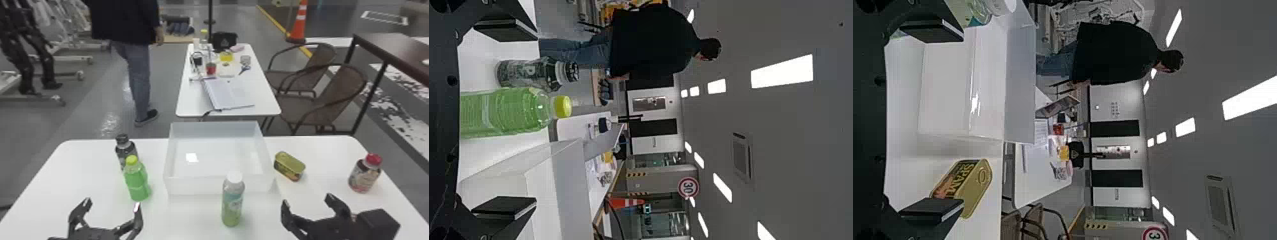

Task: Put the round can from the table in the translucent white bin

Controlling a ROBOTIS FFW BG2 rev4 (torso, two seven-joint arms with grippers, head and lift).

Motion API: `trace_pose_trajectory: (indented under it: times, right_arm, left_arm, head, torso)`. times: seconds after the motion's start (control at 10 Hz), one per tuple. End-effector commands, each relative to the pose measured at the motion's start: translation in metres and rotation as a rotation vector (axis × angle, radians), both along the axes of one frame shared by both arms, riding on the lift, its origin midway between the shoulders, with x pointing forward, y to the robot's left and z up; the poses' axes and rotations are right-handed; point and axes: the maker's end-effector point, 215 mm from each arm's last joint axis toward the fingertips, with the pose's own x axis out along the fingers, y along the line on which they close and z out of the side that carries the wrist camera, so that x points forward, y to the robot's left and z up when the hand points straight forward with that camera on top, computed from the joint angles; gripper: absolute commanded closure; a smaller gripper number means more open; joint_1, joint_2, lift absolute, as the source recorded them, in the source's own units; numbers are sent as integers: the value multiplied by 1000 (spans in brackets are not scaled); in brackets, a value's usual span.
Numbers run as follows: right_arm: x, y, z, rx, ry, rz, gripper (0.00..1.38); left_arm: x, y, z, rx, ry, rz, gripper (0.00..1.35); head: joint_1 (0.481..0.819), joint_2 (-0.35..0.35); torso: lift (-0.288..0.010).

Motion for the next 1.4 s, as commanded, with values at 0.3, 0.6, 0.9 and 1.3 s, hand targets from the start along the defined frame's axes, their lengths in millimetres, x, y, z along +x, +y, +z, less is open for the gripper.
trace_pose_trajectory:
  times: [0.3,0.6,0.9,1.3]
  right_arm:
    - [-17,-58,-10,41,-37,-293,125]
    - [-20,-105,-53,92,11,-421,125]
    - [-26,-148,-101,54,91,-505,127]
    - [-18,-168,-130,62,135,-531,213]
  left_arm:
    - [-1,3,-3,0,8,7,136]
    - [-2,6,-7,-6,15,11,136]
    - [-2,10,-11,-13,19,16,136]
    - [-2,16,-13,-15,22,22,136]
  head:
    - [549,0]
    - [549,0]
    - [549,0]
    - [549,0]
  torso:
    - [-100]
    - [-100]
    - [-100]
    - [-100]
